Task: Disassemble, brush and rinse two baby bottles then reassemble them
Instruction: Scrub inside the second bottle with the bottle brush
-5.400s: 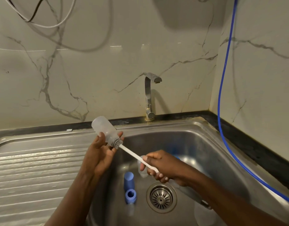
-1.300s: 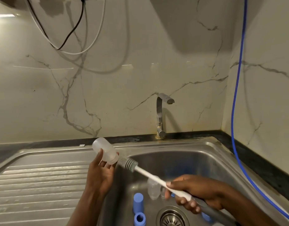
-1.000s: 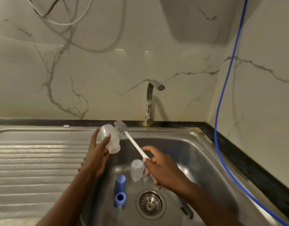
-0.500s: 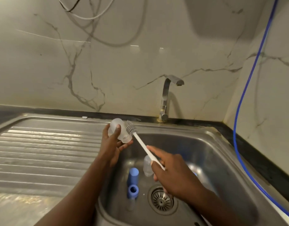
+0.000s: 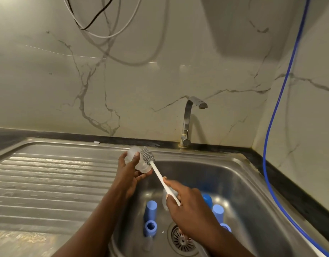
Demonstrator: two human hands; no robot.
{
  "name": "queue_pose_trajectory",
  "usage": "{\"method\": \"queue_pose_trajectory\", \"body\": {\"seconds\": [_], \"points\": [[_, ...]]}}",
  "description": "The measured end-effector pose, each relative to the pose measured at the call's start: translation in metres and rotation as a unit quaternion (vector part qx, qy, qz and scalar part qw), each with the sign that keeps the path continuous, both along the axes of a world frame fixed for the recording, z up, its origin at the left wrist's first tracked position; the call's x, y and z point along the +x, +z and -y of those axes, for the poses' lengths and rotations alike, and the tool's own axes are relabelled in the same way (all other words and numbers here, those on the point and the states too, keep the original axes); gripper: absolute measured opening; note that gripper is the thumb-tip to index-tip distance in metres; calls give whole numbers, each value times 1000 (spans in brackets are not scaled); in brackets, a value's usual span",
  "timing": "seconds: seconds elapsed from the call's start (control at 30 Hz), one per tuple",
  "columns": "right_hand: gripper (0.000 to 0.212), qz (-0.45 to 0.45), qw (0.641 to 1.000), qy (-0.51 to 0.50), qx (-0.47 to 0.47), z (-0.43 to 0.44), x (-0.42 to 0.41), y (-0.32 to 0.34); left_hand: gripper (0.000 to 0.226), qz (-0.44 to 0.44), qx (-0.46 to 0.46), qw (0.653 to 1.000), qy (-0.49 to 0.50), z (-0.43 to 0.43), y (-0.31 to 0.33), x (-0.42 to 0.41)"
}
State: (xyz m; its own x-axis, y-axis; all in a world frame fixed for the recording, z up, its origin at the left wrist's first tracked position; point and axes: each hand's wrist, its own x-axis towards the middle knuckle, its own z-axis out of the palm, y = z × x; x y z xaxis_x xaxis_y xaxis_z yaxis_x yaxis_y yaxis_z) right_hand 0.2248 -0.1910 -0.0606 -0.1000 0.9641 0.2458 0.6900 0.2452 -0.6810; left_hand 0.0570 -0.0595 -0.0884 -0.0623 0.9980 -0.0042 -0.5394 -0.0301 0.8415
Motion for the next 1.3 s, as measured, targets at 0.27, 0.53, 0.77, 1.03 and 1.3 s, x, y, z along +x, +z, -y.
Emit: {"method": "queue_pose_trajectory", "body": {"seconds": [0.27,0.53,0.77,1.03,1.3], "points": [[47,-46,998,-30,-17,-10,14,10,50,-98,24,985,-141,13,1,23],[44,-100,994,-25,-41,-10,20,16,62,-65,8,986,-151,10,3,19],[42,-5,999,9,-31,-2,8,0,55,142,-33,988,-51,-5,-3,-14],[42,-34,999,-37,-12,-17,19,0,71,3,-28,983,-180,8,7,12],[43,-38,999,-23,-17,-15,17,1,68,9,-27,990,-139,9,9,12]]}}
